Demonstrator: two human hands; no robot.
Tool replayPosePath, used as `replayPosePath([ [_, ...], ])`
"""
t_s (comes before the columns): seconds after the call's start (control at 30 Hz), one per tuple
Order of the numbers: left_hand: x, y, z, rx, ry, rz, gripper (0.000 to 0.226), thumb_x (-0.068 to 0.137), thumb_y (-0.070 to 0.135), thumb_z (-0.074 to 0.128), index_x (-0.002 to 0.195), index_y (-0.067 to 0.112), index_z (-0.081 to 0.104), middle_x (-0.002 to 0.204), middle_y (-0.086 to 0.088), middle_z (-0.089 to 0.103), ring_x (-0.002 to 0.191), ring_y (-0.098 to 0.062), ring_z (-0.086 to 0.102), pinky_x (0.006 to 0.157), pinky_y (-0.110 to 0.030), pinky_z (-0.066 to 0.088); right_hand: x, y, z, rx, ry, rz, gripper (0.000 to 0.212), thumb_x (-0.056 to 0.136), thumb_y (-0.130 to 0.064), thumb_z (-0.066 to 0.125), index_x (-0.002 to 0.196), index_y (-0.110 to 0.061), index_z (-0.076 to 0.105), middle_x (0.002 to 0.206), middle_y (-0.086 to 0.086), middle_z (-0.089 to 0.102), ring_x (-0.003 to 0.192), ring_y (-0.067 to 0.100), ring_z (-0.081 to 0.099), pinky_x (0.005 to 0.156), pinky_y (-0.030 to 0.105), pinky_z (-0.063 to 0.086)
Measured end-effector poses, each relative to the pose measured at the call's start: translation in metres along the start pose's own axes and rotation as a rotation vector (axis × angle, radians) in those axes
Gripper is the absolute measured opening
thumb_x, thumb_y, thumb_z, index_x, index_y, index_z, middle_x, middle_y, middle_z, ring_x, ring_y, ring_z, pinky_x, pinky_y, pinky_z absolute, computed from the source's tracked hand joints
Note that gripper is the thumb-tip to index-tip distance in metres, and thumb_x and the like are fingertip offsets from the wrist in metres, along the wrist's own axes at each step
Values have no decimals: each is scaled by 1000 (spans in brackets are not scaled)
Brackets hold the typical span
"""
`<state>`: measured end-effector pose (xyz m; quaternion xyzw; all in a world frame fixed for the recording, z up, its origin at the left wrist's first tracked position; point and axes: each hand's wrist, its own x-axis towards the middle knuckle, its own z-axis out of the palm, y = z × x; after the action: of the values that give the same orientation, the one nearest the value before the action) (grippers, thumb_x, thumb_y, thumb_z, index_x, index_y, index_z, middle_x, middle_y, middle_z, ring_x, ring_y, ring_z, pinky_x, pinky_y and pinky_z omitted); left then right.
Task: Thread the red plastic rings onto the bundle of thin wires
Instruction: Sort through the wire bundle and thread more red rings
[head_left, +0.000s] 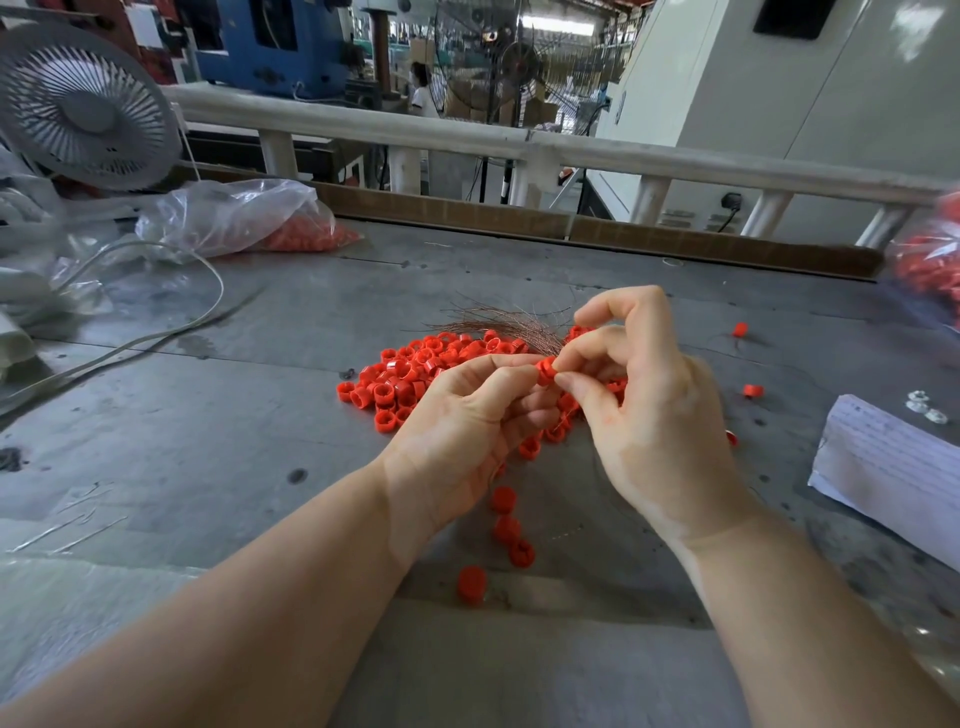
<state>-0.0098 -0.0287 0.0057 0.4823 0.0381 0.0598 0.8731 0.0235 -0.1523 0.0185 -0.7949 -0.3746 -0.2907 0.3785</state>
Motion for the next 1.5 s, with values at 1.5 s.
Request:
replayPosePath([
  [1.5, 1, 0, -1, 17, -30, 19, 13, 91, 1, 50, 85, 5, 62, 64, -6, 60, 55, -7, 60, 63, -16, 54, -1, 1, 1, 77, 40, -74, 44, 77, 15, 64, 97, -15, 37, 73, 5, 61, 70, 10, 58, 72, 6, 42],
])
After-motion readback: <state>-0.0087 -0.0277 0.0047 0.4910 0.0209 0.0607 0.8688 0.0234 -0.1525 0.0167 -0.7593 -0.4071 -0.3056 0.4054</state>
